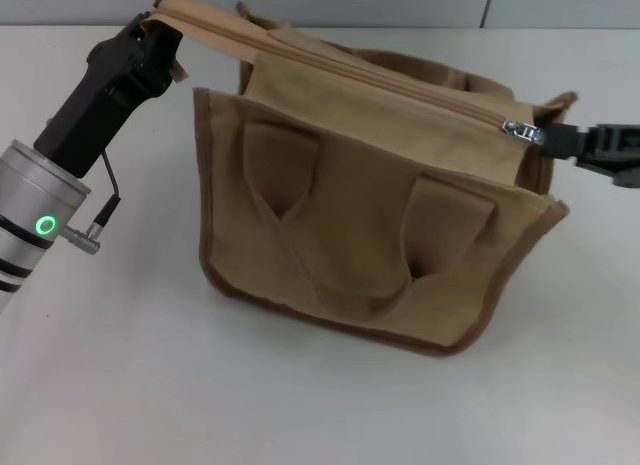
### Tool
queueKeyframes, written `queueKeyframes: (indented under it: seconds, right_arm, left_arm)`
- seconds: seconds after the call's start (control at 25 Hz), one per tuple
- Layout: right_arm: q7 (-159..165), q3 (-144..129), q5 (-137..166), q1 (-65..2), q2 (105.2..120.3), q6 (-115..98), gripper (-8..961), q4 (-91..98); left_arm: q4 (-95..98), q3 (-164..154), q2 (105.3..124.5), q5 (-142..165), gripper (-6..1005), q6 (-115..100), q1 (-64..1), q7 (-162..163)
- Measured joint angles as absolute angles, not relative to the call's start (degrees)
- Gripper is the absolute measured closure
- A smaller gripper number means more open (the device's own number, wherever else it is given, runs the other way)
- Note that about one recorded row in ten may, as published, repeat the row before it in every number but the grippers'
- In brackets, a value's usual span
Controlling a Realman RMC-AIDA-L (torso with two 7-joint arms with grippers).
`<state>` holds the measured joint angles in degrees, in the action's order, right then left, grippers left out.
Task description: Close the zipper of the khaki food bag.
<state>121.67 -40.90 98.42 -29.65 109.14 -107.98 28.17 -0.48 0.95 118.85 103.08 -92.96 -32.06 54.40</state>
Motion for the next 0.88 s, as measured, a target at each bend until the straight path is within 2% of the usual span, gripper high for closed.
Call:
queueKeyframes:
  seconds: [0.28,0.48,0.76,0.88]
  right_arm:
    - [118.8,-37.5,98.4,-27.3,108.63,-110.4,949,28.2]
    - [114.2,-35.3,98.2,-26.3,108.51,-112.3,884,28.1]
    - [108.1,-35.2,98.2,-26.3,109.53,-112.2,687,27.9]
    - [106.6,-35.3,98.2,-26.7,110.21,-112.0,568,27.9]
  left_arm:
    - [-0.2,0.7,118.84,103.2,915,-92.8,-32.0,53.3]
    - [0.8,0.8,118.67,103.3,910,-95.5,-31.7,48.3]
    - [9.1,1.1,118.39,101.2,902,-104.5,-32.6,47.9]
    - [10.9,1.1,118.39,96.3,768,-105.9,-33.0,49.5]
